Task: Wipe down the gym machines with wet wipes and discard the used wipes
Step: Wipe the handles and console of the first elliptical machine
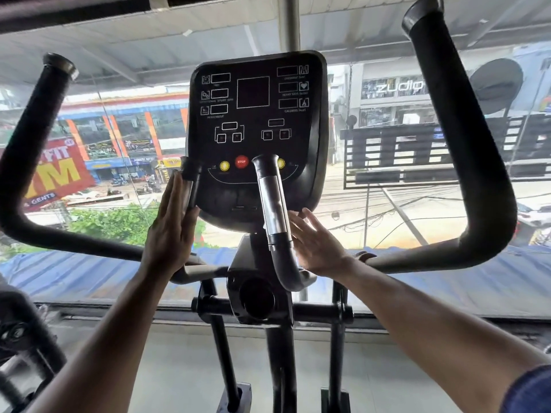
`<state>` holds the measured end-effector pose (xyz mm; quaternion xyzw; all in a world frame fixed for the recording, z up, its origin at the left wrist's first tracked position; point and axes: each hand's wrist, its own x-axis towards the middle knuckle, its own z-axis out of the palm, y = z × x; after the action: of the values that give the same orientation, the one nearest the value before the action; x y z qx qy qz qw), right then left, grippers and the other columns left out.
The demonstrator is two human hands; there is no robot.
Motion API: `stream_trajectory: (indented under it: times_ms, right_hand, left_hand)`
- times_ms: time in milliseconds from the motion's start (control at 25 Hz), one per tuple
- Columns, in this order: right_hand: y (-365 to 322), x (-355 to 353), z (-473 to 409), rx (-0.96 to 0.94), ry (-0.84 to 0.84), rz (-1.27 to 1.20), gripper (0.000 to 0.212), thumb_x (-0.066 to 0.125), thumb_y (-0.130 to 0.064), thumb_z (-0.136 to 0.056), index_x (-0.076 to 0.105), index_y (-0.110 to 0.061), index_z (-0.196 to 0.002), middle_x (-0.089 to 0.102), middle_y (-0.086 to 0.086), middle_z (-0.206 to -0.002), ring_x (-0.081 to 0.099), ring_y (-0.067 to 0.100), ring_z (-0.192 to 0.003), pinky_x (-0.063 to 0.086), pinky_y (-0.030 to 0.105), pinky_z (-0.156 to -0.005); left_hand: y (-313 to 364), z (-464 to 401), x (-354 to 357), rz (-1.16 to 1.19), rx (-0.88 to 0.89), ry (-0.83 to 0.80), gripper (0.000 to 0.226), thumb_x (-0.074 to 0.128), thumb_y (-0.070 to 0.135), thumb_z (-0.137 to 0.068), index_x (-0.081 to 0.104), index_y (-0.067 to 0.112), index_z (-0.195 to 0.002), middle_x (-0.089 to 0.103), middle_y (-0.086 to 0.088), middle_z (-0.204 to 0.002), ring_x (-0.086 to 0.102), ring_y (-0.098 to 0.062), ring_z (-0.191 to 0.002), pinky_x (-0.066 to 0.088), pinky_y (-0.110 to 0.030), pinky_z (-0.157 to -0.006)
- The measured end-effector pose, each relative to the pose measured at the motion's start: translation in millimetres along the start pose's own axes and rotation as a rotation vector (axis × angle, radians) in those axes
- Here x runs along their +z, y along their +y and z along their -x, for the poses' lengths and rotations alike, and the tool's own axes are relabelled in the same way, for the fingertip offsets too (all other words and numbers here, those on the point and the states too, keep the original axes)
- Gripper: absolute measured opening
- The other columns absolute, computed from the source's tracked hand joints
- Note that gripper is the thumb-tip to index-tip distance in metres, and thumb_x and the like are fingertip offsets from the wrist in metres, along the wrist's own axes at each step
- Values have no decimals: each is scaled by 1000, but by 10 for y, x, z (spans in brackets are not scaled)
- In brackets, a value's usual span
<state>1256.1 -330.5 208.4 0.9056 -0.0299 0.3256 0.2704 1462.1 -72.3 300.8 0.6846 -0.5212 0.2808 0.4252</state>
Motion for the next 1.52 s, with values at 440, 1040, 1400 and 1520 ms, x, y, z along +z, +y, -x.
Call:
stream_trajectory:
  times_ms: [440, 1040, 1400, 1520]
  right_hand:
    - [811, -453, -1025, 684, -271, 48, 90, 6, -58, -88, 4, -7, -163, -3, 11, -171, -8, 21, -158, 5, 57, -125]
    - [54, -626, -679, 103, -200, -466, 49, 17, -25, -111, 23, -14, -159, 54, 1, -150, 49, 20, -140, 41, 43, -116]
    - [61, -315, -1189, -254, -460, 37, 83, 20, -66, -98, 2, -16, -163, 5, 6, -171, 1, 22, -158, -5, 52, -126]
    - [175, -266, -1239, -295, -442, -75, 80, 4, -65, -99, 9, -18, -164, 7, 2, -171, 9, 17, -158, -1, 56, -125]
  left_hand:
    - [-34, -3, 32, 52, -36, -11, 65, 41, 30, -108, 17, 15, -166, 18, -1, -173, 12, 5, -151, 40, -40, -107]
    - [-89, 0, 38, 100, 1, -7, 69, 50, 19, -108, 14, 20, -167, 8, 18, -168, 29, -11, -151, 40, -30, -98]
    - [-91, -6, 13, 121, 5, -11, 73, 52, 16, -107, 12, 18, -167, 8, 12, -172, 11, 13, -149, 42, -30, -101]
    - [-86, -23, -32, 118, 26, -11, 70, 49, 19, -108, 12, 17, -167, 9, 9, -173, 6, 21, -147, 43, -31, -100]
